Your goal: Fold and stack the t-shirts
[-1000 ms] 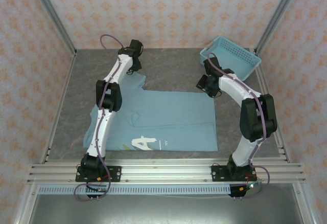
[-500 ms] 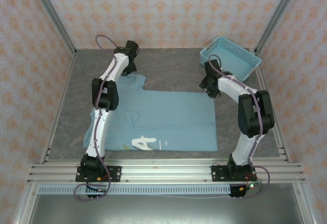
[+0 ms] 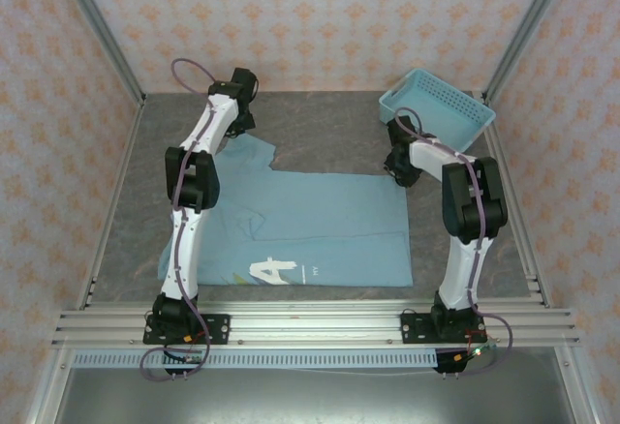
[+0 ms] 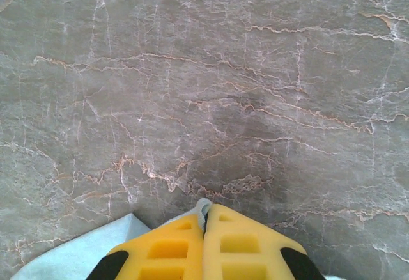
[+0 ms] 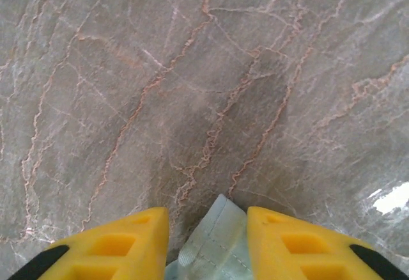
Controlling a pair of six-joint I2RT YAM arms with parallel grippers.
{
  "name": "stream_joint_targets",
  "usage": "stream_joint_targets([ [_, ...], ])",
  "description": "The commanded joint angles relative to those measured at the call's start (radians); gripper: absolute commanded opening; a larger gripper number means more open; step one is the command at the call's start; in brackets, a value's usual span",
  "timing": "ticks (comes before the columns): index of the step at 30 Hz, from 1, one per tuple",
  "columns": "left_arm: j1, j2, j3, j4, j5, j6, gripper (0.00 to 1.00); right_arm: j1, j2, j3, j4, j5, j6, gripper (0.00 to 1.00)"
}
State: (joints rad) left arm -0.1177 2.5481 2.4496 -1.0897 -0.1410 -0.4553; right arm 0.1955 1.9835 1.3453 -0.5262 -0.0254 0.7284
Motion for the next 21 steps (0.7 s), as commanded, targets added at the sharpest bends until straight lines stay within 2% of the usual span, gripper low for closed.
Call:
stream_joint_targets([
  [1,0.007,-0.054,-0.010,-0.027,-0.002,-0.005,0.00,-0.002,0.032,0.030,-0.070,0.028,0.014,0.27],
  [6,0.016,-0.072,-0.008,-0.022,0.005,-0.015,0.00,-0.003,0.018,0.041,-0.097,0.046,0.023,0.00],
  [14,0.053,-0.085,0.049,0.030,0.059,-0.036,0.00,-0.002,0.045,0.218,-0.229,0.139,-0.020,0.00],
  [21,0.063,-0.100,0.093,0.075,0.132,-0.004,0.00,-0.003,0.107,0.349,-0.301,0.115,-0.056,0.00],
])
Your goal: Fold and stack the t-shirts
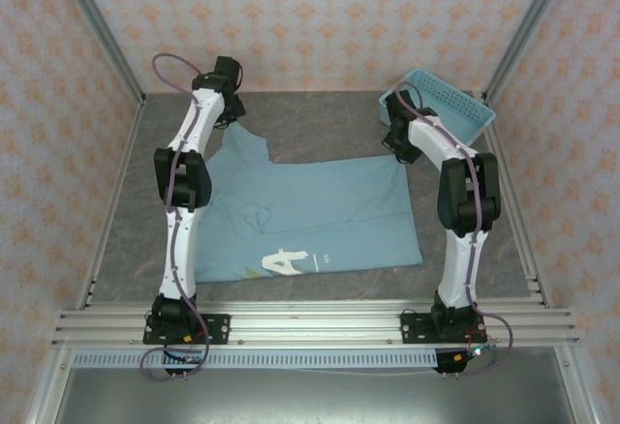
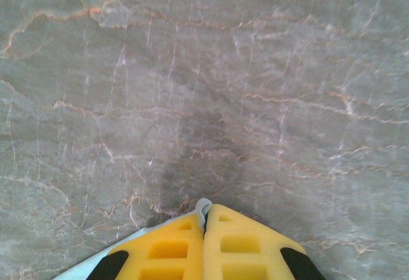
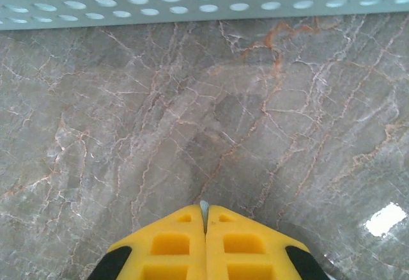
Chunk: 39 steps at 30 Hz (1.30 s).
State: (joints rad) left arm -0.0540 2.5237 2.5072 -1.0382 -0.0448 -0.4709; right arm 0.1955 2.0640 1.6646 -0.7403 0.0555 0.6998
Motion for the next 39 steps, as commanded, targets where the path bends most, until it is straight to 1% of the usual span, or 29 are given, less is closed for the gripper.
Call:
stream_joint_targets([
  [1,0.000,-0.082,0.035,0.017,0.040,0.012,0.00,-0.004,0.026,0.032,-0.092,0.028,-0.027,0.00],
  [6,-0.004,-0.157,-0.046,-0.032,0.043,-0.007,0.00,-0.003,0.014,0.014,-0.103,0.006,-0.034,0.00],
  [11,-0.029,-0.307,-0.233,-0.046,0.050,-0.026,0.00,-0.003,-0.019,-0.009,-0.099,0.001,-0.072,0.00],
  [15,-0.062,-0.424,-0.369,-0.076,0.023,-0.028,0.00,-0.002,-0.048,-0.027,-0.099,-0.018,-0.098,0.00],
  [18,-0.075,-0.528,-0.498,-0.087,0.006,-0.040,0.00,-0.003,-0.078,-0.050,-0.105,-0.034,-0.102,0.00],
  [22,-0.084,-0.719,-0.690,-0.098,-0.022,-0.056,0.00,-0.002,-0.143,-0.112,-0.103,-0.028,-0.095,0.00],
  [23,-0.085,-0.766,-0.737,-0.103,-0.036,-0.086,0.00,-0.003,-0.162,-0.130,-0.099,-0.030,-0.095,0.00],
  [28,-0.087,-0.986,-0.965,-0.104,-0.060,-0.109,0.00,-0.003,-0.238,-0.221,-0.099,-0.058,-0.087,0.00],
  [33,-0.098,-1.170,-1.191,-0.098,-0.002,-0.187,0.00,-0.003,-0.328,-0.349,-0.078,-0.090,-0.075,0.00],
  [39,-0.121,-1.378,-1.467,-0.097,0.046,-0.346,0.00,-0.003,-0.394,-0.506,-0.039,-0.127,-0.071,0.00],
])
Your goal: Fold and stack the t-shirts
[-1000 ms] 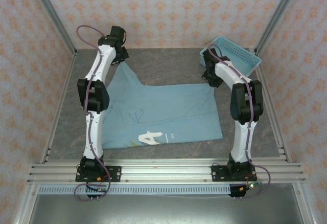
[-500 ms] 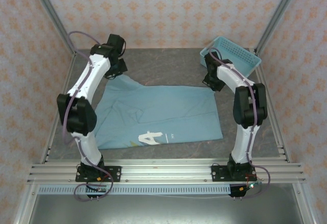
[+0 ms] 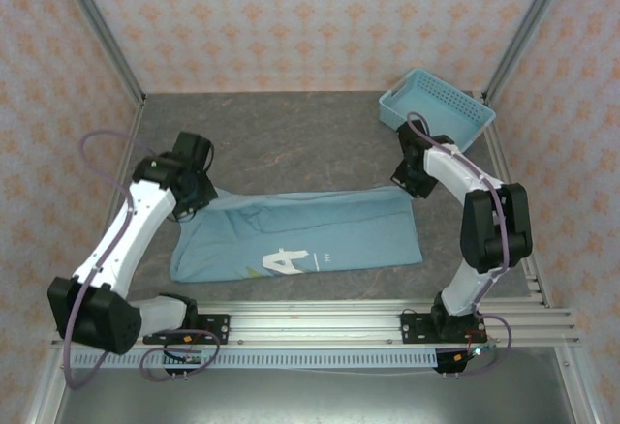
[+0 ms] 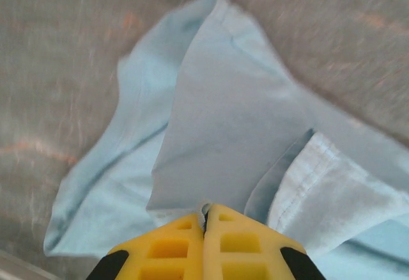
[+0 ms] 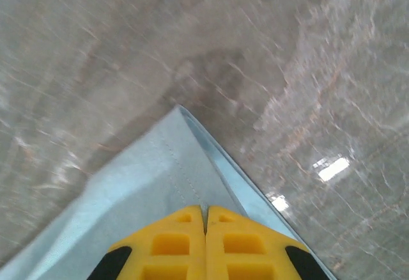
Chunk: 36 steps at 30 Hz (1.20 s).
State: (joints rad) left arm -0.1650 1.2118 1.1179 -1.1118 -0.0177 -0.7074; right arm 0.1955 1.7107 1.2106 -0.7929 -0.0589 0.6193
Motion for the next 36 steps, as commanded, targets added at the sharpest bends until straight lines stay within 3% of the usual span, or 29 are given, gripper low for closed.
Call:
stream_joint_targets([
  [1,-0.010,-0.099,-0.121,-0.025,0.024,-0.132,0.00,-0.002,-0.048,-0.074,0.021,-0.020,0.013,0.00],
  [6,-0.011,-0.215,-0.274,0.006,0.106,-0.218,0.00,-0.002,-0.060,-0.117,0.034,-0.016,0.015,0.00],
  [12,-0.023,-0.283,-0.308,-0.014,0.173,-0.257,0.00,-0.002,-0.054,-0.075,0.009,0.026,-0.010,0.00],
  [23,-0.072,-0.338,-0.311,-0.078,0.167,-0.276,0.00,-0.002,-0.077,-0.006,-0.042,0.089,-0.046,0.00],
  [36,-0.089,-0.314,-0.439,-0.029,0.136,-0.275,0.00,0.010,-0.093,-0.171,0.013,0.038,-0.006,0.00],
])
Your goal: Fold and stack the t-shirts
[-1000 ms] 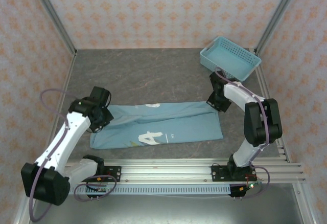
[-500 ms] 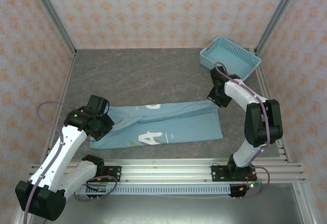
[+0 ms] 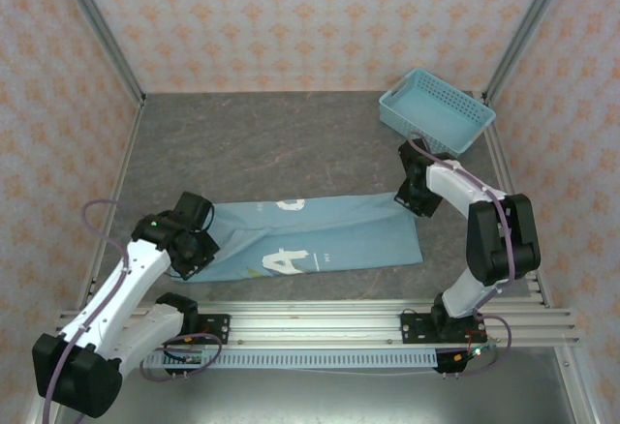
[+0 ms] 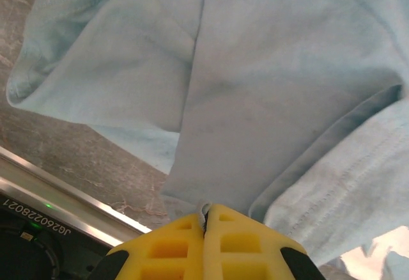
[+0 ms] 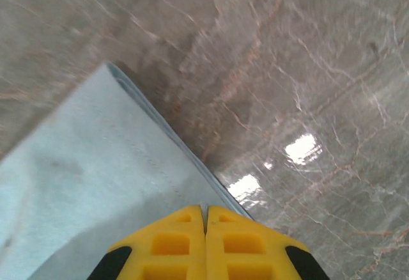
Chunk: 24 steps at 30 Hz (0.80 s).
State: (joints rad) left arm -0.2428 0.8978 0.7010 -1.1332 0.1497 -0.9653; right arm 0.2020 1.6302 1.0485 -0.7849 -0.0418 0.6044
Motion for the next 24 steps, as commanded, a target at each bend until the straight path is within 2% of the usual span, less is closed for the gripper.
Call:
stream_joint_targets([
  [1,-0.014,-0.001,-0.029,-0.008,-0.033,-0.018,0.00,0.003,-0.008,-0.010,0.001,0.027,0.006,0.00],
  [14,-0.022,0.016,-0.008,-0.034,-0.099,-0.006,0.00,0.005,-0.075,-0.019,-0.040,0.025,0.014,0.01],
  [17,-0.024,0.018,0.004,-0.048,-0.128,0.000,0.00,0.006,-0.093,-0.058,-0.030,-0.018,0.030,0.09],
  [21,-0.022,0.024,-0.020,-0.016,-0.108,-0.004,0.00,0.005,-0.103,-0.114,-0.019,-0.052,0.058,0.29],
  [24,-0.024,0.036,-0.040,0.005,-0.099,-0.010,0.00,0.004,-0.129,-0.120,-0.029,-0.033,0.076,0.32],
])
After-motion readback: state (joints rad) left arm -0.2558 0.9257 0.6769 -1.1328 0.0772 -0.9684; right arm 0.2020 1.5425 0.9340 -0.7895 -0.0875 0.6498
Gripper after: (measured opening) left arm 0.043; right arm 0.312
